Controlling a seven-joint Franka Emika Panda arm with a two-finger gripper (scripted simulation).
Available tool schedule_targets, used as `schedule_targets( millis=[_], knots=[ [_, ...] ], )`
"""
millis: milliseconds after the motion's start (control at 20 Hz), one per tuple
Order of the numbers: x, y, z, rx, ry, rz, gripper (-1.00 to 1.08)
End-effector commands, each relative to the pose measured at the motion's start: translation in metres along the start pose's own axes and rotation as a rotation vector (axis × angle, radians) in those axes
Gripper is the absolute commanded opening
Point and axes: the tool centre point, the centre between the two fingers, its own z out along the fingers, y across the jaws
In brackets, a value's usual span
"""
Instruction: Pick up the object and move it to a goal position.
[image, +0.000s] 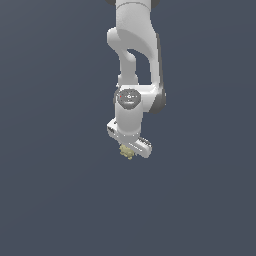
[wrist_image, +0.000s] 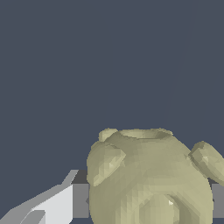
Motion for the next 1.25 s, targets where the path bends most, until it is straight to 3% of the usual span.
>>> schedule_targets(
  millis=[0, 550, 1200],
  knots=[
    [0.011, -0.008, -0.014, 0.000, 0.000, 0.000, -1.00],
    [0.052, -0.041, -0.066, 0.000, 0.000, 0.000, -1.00],
    [0.067, -0.053, -0.082, 0.000, 0.000, 0.001, -1.00]
  ],
)
